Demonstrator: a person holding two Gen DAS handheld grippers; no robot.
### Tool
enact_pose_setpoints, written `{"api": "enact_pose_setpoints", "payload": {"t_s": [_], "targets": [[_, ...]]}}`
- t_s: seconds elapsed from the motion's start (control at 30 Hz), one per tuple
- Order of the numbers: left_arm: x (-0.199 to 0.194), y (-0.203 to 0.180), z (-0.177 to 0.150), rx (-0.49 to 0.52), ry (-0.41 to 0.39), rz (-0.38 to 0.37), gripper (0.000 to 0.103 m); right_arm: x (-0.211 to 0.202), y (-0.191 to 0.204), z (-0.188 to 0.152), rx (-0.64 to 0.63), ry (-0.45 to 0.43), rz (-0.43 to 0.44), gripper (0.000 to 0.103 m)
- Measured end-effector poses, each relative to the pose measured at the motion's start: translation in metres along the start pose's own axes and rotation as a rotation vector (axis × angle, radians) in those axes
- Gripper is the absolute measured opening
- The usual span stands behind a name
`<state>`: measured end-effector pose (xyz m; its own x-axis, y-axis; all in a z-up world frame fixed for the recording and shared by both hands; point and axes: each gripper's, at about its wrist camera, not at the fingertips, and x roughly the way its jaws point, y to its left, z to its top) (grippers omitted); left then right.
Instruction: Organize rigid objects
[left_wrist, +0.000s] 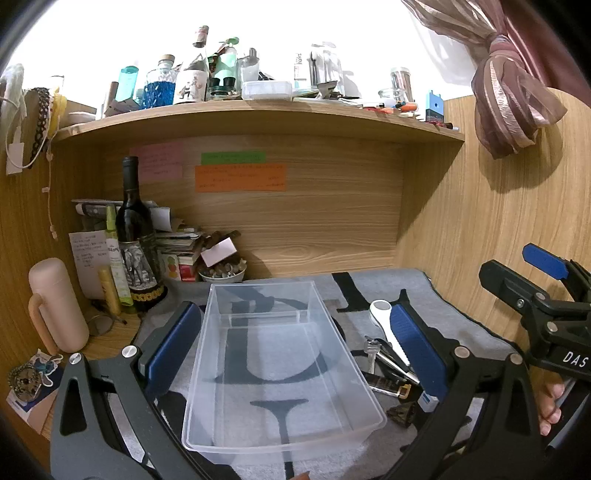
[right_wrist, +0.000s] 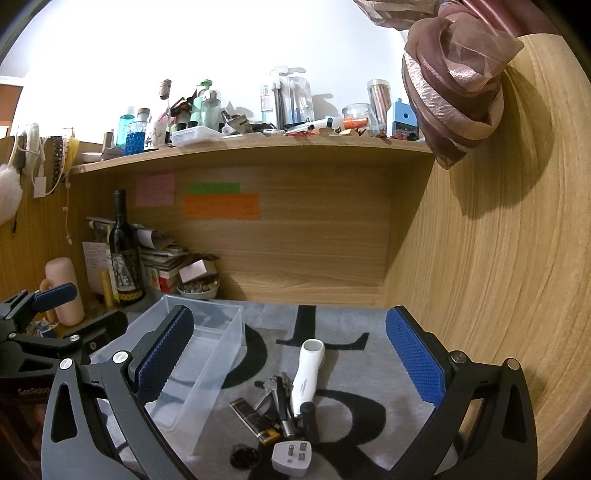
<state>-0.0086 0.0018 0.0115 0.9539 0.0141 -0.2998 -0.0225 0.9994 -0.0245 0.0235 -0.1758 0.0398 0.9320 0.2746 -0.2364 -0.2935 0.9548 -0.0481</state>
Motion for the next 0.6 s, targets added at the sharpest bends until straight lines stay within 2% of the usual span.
{"api": "enact_pose_setpoints", "payload": {"t_s": [0.6], "targets": [[-0.0011,-0.0019,0.0000,-0.001,0.000,0.000,0.103,-0.0014,-0.0007,-0.0001,-0.001,-0.002,0.001,0.103]]}}
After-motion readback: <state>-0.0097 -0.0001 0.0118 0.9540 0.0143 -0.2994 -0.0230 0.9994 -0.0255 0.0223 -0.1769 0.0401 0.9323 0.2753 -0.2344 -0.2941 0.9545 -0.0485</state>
